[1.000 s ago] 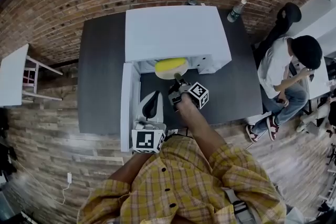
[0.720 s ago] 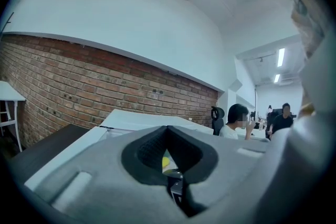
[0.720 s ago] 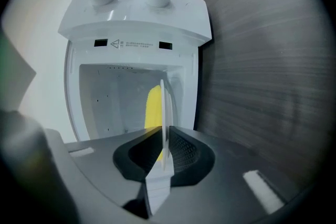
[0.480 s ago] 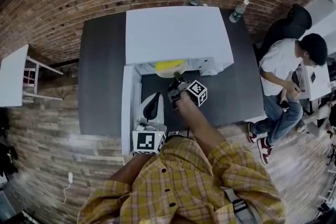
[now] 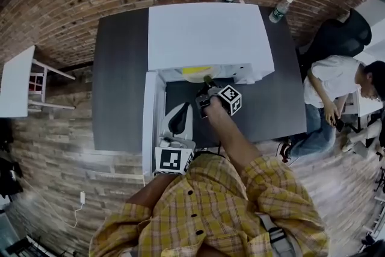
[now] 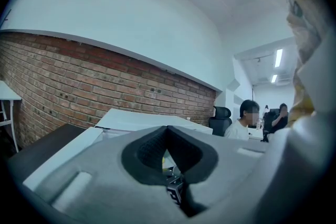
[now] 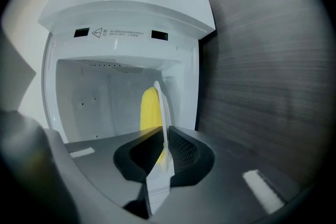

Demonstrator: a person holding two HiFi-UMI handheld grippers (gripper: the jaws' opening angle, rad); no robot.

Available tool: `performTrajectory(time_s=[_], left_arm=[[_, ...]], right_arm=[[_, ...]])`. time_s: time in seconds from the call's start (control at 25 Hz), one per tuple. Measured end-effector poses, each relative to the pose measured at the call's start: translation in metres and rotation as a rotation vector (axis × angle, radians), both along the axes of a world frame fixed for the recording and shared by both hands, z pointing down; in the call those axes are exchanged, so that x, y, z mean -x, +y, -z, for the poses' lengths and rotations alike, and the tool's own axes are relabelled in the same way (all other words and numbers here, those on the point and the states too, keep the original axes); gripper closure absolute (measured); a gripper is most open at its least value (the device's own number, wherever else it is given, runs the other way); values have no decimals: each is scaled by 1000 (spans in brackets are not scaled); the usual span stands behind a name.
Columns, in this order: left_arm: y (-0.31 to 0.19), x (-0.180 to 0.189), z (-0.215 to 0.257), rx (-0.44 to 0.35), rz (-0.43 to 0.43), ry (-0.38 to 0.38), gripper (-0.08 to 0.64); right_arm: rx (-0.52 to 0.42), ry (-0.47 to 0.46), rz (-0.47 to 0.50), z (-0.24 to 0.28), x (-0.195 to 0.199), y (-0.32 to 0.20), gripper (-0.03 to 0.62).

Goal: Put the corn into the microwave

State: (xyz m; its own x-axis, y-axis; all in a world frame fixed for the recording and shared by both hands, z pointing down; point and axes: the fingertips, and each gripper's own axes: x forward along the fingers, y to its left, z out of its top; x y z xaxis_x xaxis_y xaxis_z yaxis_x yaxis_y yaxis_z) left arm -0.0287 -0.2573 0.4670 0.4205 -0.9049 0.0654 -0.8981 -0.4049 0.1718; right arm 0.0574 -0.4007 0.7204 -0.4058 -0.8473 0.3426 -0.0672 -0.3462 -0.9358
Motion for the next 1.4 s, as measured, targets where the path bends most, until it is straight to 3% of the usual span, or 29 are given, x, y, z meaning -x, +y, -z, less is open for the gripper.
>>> performTrajectory(time_s=[0.2,0.32,0.68,1.4], left_arm=[[-2,2,-2,10,2,0,563],[-2,2,-5,12,2,1,563],[-4,1,-9,28,5,4,563],[11,7,-9,34,16,15,563]], right_arm=[[43,20,-4,-2,3,-4,562],[74,39,16,-9,5,-3,489],[96,-4,17,-18,15,-3,451],[-32,-67,38,33,9,19,508]])
